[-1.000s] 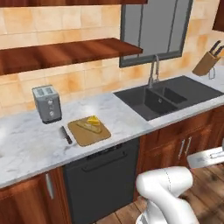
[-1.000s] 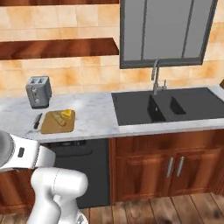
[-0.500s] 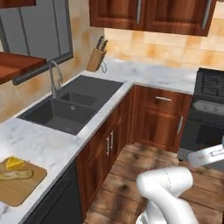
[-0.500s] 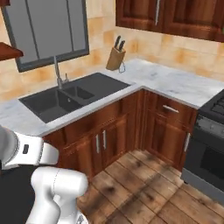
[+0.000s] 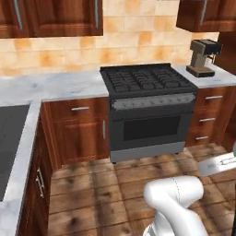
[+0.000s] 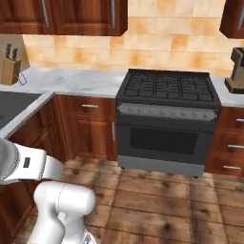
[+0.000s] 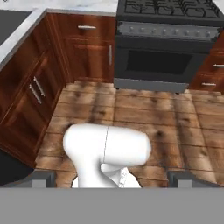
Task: Retrieve the sausage and cheese from the fridge and place them on the cutting board on the counter.
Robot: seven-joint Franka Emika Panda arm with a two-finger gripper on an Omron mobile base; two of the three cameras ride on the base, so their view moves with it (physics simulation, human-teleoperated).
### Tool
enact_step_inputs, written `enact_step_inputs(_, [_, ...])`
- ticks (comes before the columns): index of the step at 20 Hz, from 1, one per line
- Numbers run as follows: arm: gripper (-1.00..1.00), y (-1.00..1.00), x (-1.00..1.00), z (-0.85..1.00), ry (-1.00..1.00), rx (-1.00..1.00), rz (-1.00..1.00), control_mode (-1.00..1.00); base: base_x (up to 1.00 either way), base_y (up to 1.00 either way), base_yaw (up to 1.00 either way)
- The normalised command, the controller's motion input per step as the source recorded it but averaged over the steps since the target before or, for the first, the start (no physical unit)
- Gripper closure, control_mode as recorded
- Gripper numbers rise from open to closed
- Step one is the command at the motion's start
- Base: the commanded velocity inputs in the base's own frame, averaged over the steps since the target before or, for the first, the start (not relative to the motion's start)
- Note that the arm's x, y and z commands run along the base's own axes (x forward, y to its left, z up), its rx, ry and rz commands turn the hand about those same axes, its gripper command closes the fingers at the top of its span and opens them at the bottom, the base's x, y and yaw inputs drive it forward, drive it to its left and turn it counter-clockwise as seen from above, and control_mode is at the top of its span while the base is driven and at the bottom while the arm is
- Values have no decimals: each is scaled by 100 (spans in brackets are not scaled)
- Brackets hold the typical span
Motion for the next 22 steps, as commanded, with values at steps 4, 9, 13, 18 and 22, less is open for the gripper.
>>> enact_step_inputs(4, [-100,0,0,0,0,0,0,100,1,-36,-84])
enact_step_inputs(9, [-100,0,0,0,0,0,0,100,44,-24,-39])
enact_step_inputs(13, [-100,0,0,0,0,0,0,100,34,-36,-20])
enact_step_inputs(18, [-100,0,0,0,0,0,0,100,47,-90,-42])
enact_step_inputs(22, [-100,0,0,0,0,0,0,100,37,-62,-56])
